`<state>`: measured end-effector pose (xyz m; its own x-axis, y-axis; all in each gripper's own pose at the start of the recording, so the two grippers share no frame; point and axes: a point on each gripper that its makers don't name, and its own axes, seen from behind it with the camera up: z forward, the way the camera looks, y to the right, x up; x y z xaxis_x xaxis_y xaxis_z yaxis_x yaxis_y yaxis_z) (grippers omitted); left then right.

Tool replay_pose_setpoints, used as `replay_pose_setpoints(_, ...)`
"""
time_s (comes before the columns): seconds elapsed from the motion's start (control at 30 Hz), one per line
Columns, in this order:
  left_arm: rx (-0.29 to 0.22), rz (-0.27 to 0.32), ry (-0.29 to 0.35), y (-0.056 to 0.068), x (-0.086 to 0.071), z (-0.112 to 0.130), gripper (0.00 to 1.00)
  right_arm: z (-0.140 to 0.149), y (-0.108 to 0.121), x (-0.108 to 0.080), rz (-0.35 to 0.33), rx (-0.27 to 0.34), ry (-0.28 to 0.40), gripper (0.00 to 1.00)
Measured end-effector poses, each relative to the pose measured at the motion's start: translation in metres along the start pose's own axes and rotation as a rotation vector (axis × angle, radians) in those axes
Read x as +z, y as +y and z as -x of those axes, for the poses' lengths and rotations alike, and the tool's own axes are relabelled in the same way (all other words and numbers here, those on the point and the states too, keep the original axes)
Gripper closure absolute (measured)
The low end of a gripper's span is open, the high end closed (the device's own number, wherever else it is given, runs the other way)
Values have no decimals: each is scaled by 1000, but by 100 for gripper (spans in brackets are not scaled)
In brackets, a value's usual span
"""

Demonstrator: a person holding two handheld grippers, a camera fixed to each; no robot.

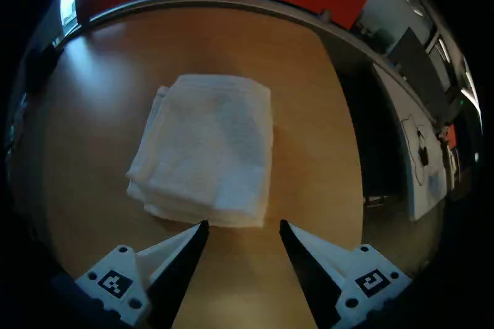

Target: Fold towel

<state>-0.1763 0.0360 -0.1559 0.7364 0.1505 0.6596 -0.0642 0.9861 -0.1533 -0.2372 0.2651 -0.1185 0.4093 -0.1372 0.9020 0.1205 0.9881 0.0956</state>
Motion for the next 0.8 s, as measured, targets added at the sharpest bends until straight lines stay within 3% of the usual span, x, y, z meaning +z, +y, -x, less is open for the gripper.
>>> replay_pose_setpoints(0.3,-5,8,7,-2,0,-1,2,-9,-11,-9,-10,37,43,11)
replay_pose_setpoints(0.8,-17,17,22,-3,0,-8,2,-82,-36,-43,-25,333,315,11)
